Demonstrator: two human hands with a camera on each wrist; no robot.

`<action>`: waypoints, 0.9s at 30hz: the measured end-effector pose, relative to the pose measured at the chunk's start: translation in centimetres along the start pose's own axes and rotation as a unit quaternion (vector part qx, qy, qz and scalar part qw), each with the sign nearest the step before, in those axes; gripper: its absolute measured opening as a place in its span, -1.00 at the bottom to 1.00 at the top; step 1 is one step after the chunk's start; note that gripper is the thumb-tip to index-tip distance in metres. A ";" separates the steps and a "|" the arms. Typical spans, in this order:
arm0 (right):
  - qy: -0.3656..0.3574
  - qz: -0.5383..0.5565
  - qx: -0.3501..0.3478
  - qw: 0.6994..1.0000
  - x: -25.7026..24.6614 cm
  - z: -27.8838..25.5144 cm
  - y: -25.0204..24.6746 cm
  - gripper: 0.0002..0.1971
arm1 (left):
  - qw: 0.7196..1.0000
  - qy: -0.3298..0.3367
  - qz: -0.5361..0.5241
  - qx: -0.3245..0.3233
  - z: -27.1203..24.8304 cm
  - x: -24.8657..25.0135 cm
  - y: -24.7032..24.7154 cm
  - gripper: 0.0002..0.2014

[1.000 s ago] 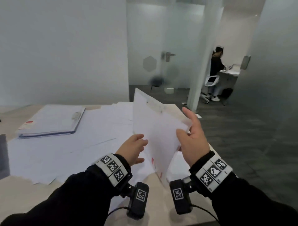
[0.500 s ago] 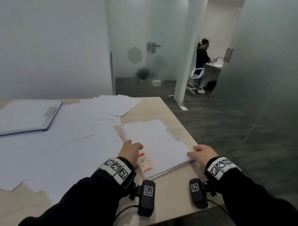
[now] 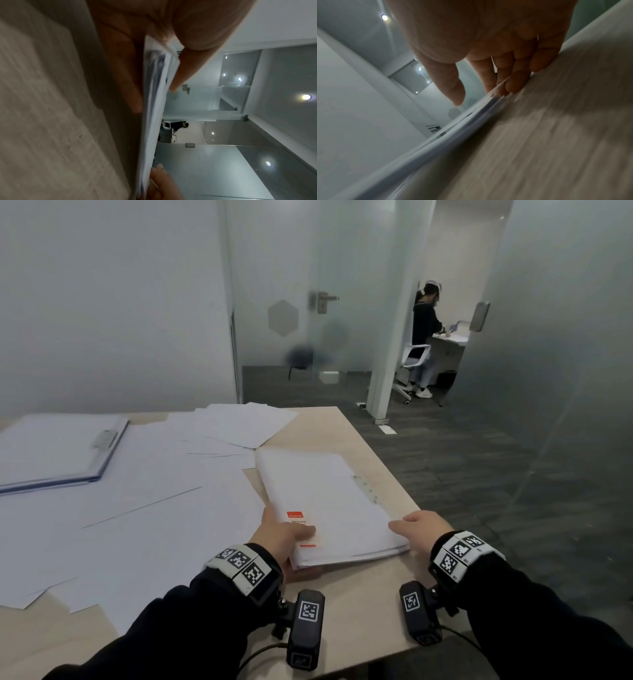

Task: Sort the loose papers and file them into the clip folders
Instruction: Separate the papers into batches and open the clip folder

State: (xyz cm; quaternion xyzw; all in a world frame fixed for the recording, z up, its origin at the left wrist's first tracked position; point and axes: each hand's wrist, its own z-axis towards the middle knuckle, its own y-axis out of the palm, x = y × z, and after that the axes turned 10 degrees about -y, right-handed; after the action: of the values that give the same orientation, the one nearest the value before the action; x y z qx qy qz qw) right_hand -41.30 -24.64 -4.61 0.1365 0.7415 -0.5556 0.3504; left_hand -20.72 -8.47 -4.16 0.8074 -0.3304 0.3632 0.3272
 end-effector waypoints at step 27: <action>-0.131 0.375 -0.258 0.881 -27.5 -3.2 19.2 -0.73 | 0.962 0.226 -0.134 0.077 -6.6 9.1 -30.2 -0.38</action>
State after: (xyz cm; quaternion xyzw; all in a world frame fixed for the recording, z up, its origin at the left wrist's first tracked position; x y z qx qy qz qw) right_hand -11.37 -9.89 0.34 0.2353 0.6995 -0.1842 0.6492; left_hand 4.82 11.05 -2.06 0.7636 -0.1079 0.5137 0.3760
